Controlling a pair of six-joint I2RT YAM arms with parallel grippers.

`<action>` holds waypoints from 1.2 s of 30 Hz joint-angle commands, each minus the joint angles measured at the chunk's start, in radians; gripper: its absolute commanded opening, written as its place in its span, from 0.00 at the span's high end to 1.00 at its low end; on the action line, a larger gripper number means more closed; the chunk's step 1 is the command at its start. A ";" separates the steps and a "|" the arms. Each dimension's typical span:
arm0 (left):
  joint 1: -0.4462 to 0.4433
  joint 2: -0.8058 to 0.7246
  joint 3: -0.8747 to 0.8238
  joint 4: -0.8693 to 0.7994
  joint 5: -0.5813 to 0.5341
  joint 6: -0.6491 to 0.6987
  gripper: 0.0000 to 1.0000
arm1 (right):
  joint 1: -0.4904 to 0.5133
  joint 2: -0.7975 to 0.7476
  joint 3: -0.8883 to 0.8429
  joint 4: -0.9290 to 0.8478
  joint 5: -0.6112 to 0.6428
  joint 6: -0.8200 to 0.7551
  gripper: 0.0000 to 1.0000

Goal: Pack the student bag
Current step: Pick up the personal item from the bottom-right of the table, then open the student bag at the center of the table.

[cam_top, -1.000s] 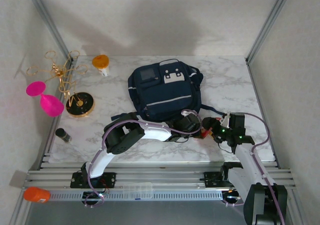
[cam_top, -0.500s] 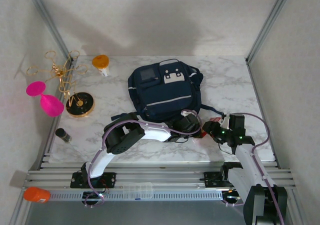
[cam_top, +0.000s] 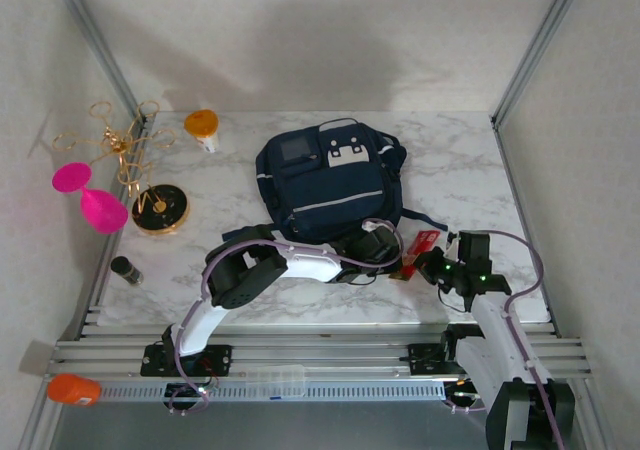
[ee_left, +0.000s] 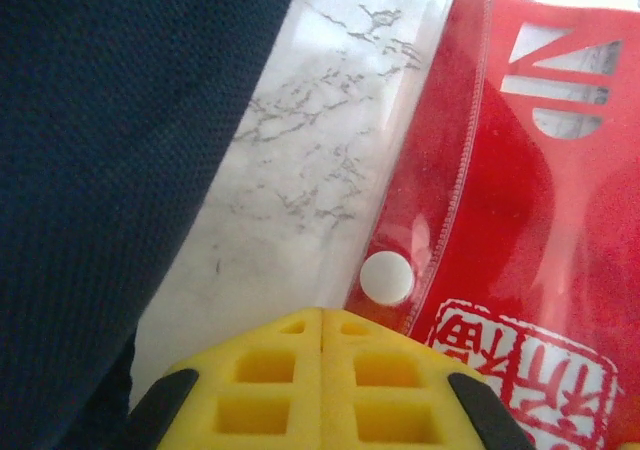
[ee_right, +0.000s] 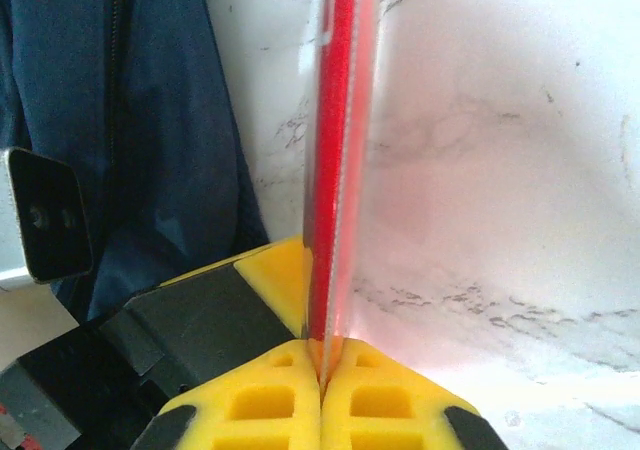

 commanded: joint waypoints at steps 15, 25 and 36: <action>0.072 -0.570 -0.111 -0.375 -0.282 0.360 0.49 | -0.001 -0.016 0.265 -0.057 -0.182 -0.074 1.00; 0.109 -0.554 -0.158 -0.525 -0.548 0.814 0.09 | 0.002 0.022 0.211 0.076 -0.343 -0.034 1.00; 0.111 -0.396 -0.166 -0.401 -0.637 1.077 0.01 | 0.002 0.035 0.229 0.047 -0.309 -0.061 1.00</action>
